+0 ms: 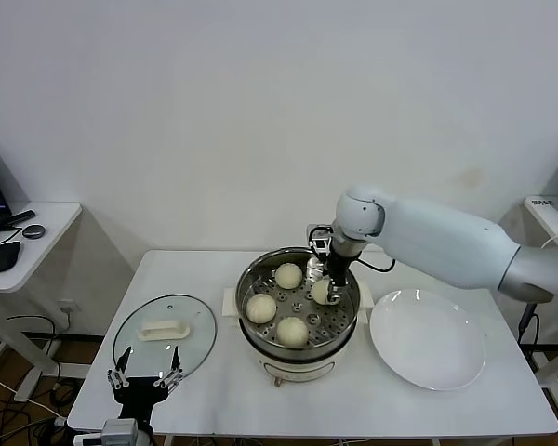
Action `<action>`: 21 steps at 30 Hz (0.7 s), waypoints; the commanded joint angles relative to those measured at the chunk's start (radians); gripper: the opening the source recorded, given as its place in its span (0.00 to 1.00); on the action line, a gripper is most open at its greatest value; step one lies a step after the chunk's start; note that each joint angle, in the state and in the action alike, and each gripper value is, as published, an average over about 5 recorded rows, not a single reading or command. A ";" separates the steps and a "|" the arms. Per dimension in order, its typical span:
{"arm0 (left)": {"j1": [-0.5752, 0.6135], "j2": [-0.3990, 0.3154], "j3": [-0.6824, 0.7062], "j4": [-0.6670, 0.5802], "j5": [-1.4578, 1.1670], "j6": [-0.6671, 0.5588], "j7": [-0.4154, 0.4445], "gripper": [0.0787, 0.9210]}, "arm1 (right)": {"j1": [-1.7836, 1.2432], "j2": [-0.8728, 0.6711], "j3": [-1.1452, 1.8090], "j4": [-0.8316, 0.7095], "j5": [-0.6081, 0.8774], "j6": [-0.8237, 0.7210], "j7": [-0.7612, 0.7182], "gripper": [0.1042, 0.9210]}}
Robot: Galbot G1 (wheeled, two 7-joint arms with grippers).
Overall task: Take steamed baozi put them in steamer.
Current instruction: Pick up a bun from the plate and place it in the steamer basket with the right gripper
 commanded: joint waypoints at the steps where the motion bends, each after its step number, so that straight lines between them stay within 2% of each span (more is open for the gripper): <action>1: 0.000 0.000 0.000 0.002 -0.001 0.000 0.000 0.88 | -0.020 0.005 0.008 -0.002 -0.020 -0.015 0.016 0.61; 7: 0.003 -0.001 -0.002 -0.002 0.000 0.000 -0.001 0.88 | -0.019 -0.010 0.037 0.005 -0.014 -0.018 0.022 0.80; 10: 0.004 -0.002 -0.003 -0.005 0.000 0.000 -0.001 0.88 | -0.005 -0.041 0.061 0.030 -0.007 -0.018 0.022 0.86; 16: -0.006 -0.006 -0.016 -0.010 -0.007 -0.001 -0.007 0.88 | 0.009 -0.186 0.218 0.131 0.027 -0.003 0.041 0.88; 21: -0.020 -0.012 -0.029 0.004 -0.023 -0.007 -0.023 0.88 | -0.043 -0.328 0.387 0.193 0.135 0.025 0.083 0.88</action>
